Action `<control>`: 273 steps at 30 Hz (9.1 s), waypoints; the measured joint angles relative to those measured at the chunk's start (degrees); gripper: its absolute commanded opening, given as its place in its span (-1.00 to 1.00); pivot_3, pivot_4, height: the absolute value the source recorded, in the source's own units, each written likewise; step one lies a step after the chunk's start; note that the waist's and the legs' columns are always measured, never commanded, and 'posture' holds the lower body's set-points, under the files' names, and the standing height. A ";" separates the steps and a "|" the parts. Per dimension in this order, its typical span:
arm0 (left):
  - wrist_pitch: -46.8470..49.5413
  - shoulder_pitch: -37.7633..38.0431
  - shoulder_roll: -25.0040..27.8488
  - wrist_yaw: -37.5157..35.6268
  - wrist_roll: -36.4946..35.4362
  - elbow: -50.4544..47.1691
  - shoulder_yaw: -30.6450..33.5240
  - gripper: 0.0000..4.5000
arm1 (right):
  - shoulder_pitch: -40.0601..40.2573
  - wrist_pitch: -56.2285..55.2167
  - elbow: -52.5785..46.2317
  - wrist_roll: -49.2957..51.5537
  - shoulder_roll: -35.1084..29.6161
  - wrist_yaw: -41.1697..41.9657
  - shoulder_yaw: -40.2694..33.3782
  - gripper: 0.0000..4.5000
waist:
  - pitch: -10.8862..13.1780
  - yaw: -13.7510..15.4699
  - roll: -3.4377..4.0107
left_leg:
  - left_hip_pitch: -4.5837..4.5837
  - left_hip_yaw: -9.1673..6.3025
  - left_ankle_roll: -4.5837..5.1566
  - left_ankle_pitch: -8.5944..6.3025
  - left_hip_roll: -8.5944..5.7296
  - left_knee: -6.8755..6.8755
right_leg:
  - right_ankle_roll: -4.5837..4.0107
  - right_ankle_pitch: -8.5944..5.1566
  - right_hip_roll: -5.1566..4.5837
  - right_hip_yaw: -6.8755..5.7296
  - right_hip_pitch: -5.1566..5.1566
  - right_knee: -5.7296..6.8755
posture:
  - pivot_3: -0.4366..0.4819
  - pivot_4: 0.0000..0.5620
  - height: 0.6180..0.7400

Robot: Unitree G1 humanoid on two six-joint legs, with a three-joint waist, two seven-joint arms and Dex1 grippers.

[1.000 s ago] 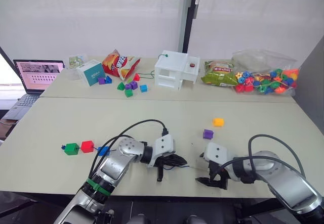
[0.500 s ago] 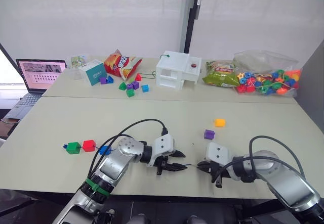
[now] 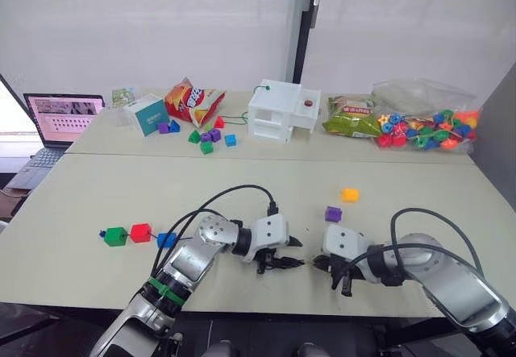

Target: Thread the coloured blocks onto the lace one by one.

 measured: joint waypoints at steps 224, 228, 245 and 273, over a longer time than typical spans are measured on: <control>26.26 6.54 15.44 3.77 -8.81 -23.45 5.06 -1.00 | -8.60 -35.97 33.56 -0.63 9.20 16.76 0.88 -0.30 | 0.01 -0.61 -0.04 | 0.34 0.02 -0.29 0.21 0.07 -0.59 | -0.23 -0.17 0.11 0.05 0.04 0.07 | -0.05 -0.47 1.00; 26.94 4.57 12.88 6.45 -7.46 -23.32 3.52 -1.00 | -8.49 -35.99 33.52 -1.08 9.65 16.62 0.61 -0.43 | 0.01 -0.50 -0.04 | 0.35 0.02 -0.30 0.22 0.07 -0.59 | -0.23 -0.17 0.12 0.07 0.04 0.10 | -0.05 -0.47 1.00; 27.66 1.96 14.51 7.62 -3.58 -21.32 0.48 -1.00 | -6.22 -30.39 27.56 -2.62 8.97 14.09 -0.27 -0.43 | 0.00 -0.27 -0.04 | 0.37 0.02 -0.30 0.22 0.07 -0.59 | -0.23 -0.17 0.12 0.07 0.05 0.10 | -0.05 -0.47 1.00; 28.43 -0.63 8.09 7.51 -3.12 -18.12 -2.73 -1.00 | -4.83 -24.45 22.62 -3.91 8.15 13.16 -1.45 -0.43 | 0.00 0.09 -0.04 | 0.32 -0.01 -0.29 0.21 0.04 -0.45 | -0.22 -0.16 0.10 0.03 0.10 0.10 | -0.05 -0.47 1.00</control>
